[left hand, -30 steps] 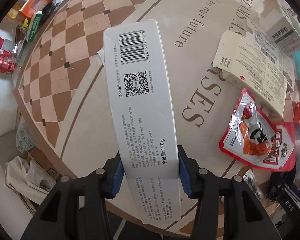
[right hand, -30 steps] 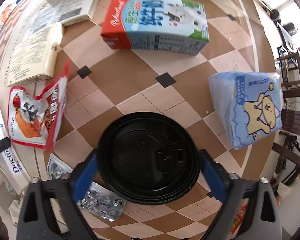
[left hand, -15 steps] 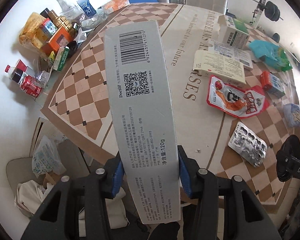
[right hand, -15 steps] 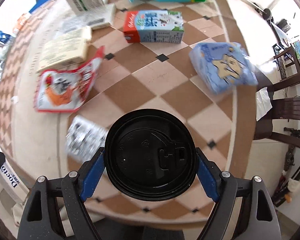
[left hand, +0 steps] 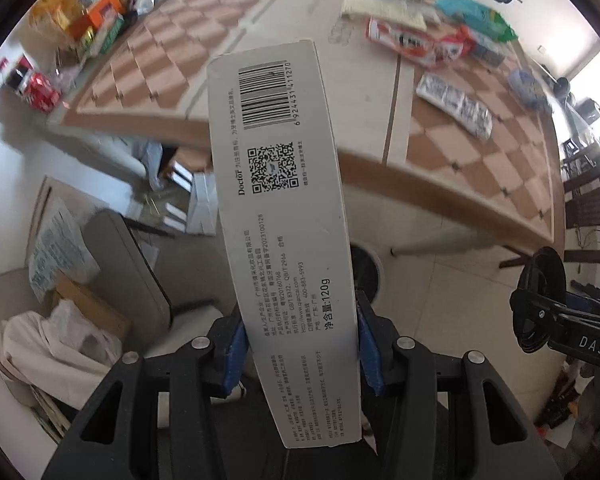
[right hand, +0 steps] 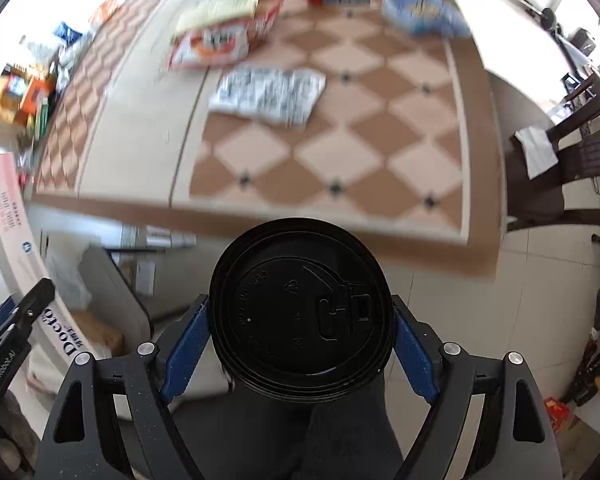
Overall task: Collect trash
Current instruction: 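Carry box and lid to the white bin and open both grippers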
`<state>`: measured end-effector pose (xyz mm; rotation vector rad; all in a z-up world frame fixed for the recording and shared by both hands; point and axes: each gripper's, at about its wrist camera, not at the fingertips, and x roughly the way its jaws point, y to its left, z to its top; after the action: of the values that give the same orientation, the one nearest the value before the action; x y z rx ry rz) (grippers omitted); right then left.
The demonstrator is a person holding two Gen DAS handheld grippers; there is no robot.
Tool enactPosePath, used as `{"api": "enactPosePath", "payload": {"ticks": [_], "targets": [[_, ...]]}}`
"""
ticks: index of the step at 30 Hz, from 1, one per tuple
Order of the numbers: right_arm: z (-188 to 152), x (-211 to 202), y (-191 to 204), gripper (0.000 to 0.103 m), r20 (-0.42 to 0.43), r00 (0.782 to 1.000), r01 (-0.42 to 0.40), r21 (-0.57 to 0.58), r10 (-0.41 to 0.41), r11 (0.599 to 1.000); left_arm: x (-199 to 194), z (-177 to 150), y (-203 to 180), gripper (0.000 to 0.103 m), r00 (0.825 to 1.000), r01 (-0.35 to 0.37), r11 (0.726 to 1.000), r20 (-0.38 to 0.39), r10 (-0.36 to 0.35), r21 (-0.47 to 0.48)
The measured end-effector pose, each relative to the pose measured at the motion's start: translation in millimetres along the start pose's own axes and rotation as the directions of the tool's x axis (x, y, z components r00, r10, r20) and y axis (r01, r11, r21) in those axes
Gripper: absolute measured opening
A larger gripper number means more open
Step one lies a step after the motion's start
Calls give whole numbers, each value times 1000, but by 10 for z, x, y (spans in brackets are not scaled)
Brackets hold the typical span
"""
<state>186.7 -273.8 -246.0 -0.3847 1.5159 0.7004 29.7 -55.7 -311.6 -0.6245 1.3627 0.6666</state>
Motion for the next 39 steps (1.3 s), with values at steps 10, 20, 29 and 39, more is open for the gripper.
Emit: {"api": "enactPosePath", "payload": {"ticks": [10, 20, 29, 39], "targets": [[-562, 2042, -152, 86, -217, 975, 26, -88, -44, 996, 2531, -141, 143, 44, 898, 237, 947, -323, -299, -219], [-480, 4208, -350, 86, -267, 962, 31, -95, -55, 995, 4507, 115, -21, 45, 834, 270, 955, -465, -298, -127], [-260, 4865, -459, 92, -300, 954, -40, -127, 1, 991, 4605, -31, 149, 95, 850, 258, 944, -416, -323, -205], [-198, 4828, -412, 103, -272, 962, -10, -141, -29, 990, 3954, -310, 328, 101, 936, 35, 990, -343, -82, -139]]}}
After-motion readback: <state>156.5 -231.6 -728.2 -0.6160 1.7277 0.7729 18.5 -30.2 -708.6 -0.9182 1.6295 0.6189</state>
